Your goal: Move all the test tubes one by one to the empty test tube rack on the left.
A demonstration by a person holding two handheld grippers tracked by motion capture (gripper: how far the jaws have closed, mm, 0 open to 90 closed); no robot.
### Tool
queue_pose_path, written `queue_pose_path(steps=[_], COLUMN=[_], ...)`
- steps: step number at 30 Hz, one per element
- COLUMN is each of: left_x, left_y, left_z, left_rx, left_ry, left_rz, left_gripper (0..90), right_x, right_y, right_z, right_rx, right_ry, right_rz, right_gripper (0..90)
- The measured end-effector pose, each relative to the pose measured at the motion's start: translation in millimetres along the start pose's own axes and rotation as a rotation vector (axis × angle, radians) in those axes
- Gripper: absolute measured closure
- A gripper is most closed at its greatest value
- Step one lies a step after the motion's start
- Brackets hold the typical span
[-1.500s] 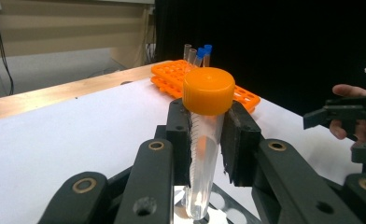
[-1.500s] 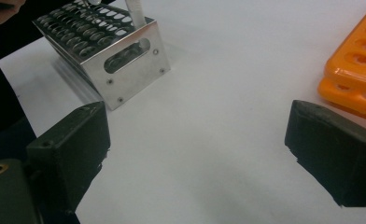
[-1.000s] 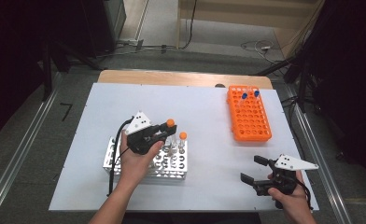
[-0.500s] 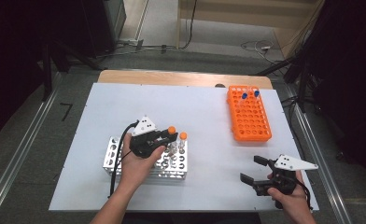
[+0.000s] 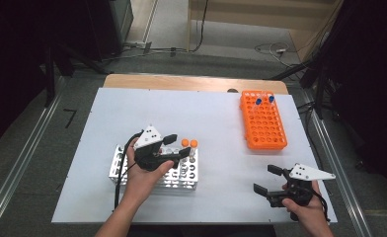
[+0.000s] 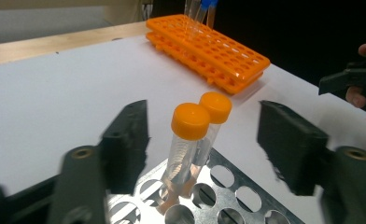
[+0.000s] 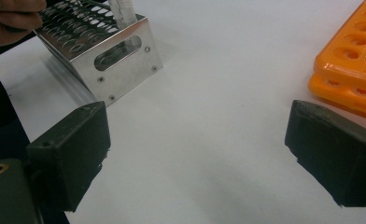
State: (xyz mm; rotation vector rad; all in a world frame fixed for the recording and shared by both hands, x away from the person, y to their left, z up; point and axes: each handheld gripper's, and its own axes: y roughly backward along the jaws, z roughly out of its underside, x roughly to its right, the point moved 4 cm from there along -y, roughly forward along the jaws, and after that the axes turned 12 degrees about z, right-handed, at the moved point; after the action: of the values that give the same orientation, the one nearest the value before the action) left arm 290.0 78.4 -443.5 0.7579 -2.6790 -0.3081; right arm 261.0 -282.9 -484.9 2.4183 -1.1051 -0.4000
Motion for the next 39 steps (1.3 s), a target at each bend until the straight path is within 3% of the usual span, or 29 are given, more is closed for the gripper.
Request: queue_pose_path(steps=[5, 10, 20, 25, 39], left_x=[7.5, 15.9, 24.8, 26.1, 21.7], left_y=[13.7, 28.4, 50.0, 56.7, 60.7], left_z=[2.2, 6.6, 25.0, 30.1, 33.7], left_rx=[0.027, 0.053, 0.077, 0.073, 0.083], left_ry=[-0.006, -0.016, -0.02, -0.03, -0.009], left_rz=[0.007, 0.028, 0.038, 0.033, 0.021], left_gripper=[9.2, 0.2, 0.0, 0.0, 0.0], right_x=[-1.2, -1.3, 7.8, 18.9, 65.8], right_y=[-0.8, -1.9, -6.4, -10.7, -31.3], right_z=[-0.4, -1.4, -7.5, -14.9, -65.2], right_rx=[0.001, 0.004, 0.014, 0.021, 0.068], right_ry=[0.006, -0.002, -0.028, -0.05, -0.083], right_rz=[0.004, 0.013, 0.044, 0.087, 0.19], right_gripper=[5.4, 5.4, 5.8, 6.0, 11.9])
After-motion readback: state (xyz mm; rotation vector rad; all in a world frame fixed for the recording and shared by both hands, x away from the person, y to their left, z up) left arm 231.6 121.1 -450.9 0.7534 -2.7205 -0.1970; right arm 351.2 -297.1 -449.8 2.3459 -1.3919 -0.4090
